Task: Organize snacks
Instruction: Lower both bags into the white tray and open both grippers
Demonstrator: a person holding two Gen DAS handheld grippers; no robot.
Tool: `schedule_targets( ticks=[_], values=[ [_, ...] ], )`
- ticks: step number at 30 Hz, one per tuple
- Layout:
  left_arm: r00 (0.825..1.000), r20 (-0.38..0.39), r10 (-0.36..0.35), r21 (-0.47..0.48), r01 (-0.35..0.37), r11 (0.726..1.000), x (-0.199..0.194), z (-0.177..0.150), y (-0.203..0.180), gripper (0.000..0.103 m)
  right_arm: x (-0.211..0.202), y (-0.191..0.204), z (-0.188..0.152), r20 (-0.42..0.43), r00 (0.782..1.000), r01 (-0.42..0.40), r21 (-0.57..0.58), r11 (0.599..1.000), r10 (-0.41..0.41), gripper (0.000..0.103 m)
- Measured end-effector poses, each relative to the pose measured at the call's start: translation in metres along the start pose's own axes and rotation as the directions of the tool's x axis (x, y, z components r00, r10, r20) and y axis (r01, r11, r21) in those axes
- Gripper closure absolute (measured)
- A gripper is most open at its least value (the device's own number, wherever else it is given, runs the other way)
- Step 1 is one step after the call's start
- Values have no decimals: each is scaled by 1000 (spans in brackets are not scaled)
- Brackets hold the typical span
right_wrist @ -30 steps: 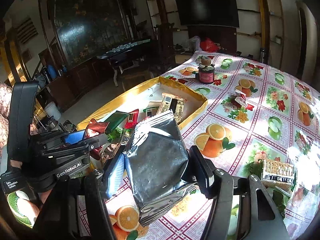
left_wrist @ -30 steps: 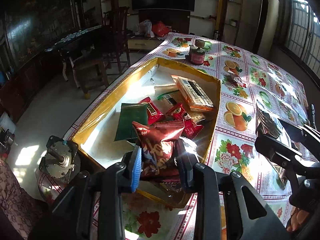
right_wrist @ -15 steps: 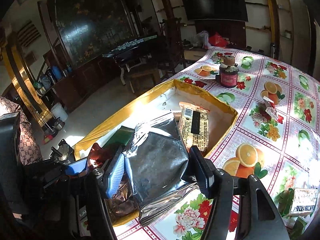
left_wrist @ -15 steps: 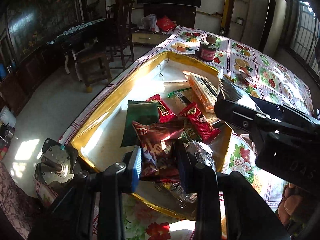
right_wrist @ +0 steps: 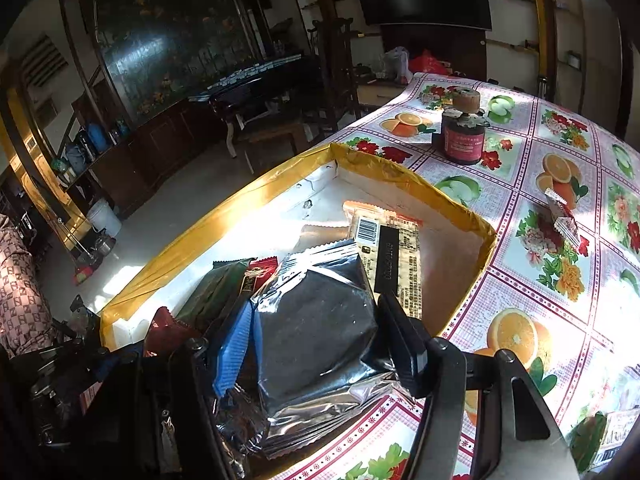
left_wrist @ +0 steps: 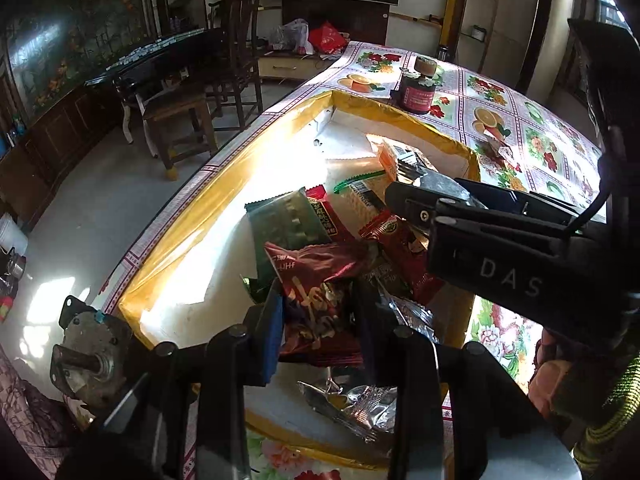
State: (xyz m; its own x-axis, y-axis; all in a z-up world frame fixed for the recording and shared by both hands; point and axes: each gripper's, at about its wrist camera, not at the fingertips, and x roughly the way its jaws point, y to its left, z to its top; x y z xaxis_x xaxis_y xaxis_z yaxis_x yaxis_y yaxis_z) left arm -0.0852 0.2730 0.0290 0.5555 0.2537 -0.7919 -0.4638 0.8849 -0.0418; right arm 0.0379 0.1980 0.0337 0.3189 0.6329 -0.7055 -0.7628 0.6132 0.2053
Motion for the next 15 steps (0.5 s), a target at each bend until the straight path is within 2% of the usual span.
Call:
schedule_targets(
  ticks=[3, 5, 7, 10, 15],
  values=[
    [1000, -8, -8, -11, 7, 1000, 0, 0, 2, 63, -5, -1, 1, 3, 1000, -4, 3, 1000, 4, 39],
    [1000, -8, -9, -15, 9, 1000, -2, 1, 2, 54, -14, -2, 0, 20, 1000, -2, 14, 1000, 2, 39],
    [1000, 7, -12, -22, 12, 1000, -6, 0, 2, 35, -25, -6, -2, 42, 999, -7, 29, 1000, 6, 39],
    [999, 31, -11, -24, 12, 1000, -15, 1, -1, 29, -40, -15, -5, 58, 998, -19, 60, 998, 15, 38],
    [998, 57, -14, -9, 14, 1000, -29, 0, -11, 25, -77, -34, -24, 100, 995, -23, 106, 994, 13, 38]
  ],
)
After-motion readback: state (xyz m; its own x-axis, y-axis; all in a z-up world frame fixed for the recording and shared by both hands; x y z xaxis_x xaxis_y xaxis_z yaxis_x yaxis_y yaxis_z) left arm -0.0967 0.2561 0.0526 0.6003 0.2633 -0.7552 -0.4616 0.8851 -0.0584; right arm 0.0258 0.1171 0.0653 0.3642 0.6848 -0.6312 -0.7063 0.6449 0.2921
